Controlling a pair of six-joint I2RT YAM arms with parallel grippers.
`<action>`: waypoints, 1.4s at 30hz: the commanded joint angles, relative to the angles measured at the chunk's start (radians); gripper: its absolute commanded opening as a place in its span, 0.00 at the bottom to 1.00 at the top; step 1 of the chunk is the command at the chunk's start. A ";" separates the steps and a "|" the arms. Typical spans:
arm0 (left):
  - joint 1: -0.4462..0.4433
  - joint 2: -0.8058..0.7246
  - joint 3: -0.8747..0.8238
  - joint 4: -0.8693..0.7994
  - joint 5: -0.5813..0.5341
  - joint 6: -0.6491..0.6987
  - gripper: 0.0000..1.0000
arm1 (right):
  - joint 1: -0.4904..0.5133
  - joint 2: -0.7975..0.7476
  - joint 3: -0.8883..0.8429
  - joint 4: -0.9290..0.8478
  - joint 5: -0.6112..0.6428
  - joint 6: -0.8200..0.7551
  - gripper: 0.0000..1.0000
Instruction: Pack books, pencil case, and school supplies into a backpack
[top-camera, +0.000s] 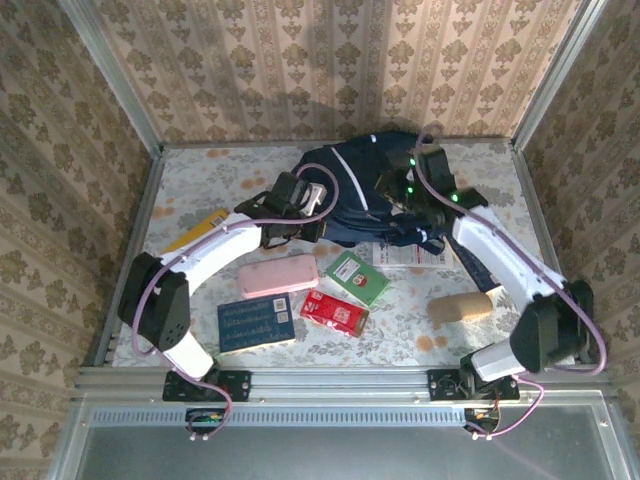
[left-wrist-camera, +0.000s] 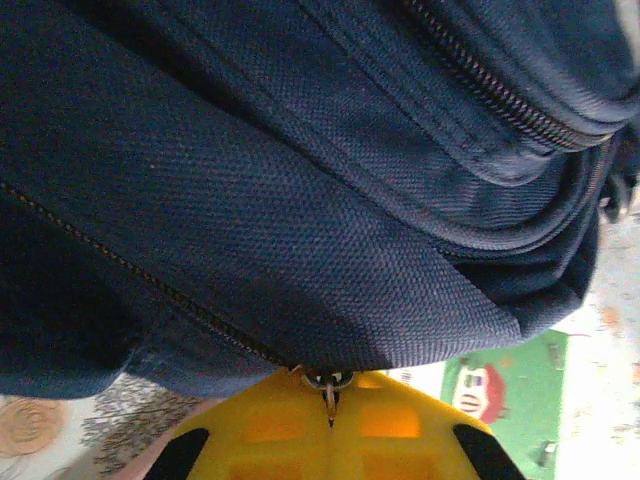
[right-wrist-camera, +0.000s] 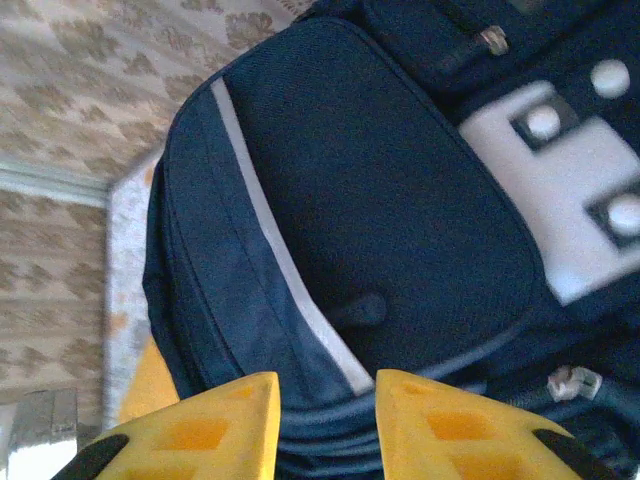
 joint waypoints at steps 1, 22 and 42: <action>-0.010 -0.066 0.016 0.071 0.104 -0.046 0.00 | 0.002 -0.084 -0.148 0.173 -0.064 0.332 0.38; -0.103 -0.083 0.090 0.063 0.095 -0.034 0.00 | 0.170 -0.174 -0.340 0.293 0.075 0.785 0.62; -0.152 -0.054 0.172 0.023 0.073 -0.001 0.00 | 0.202 -0.117 -0.381 0.445 0.085 0.787 0.60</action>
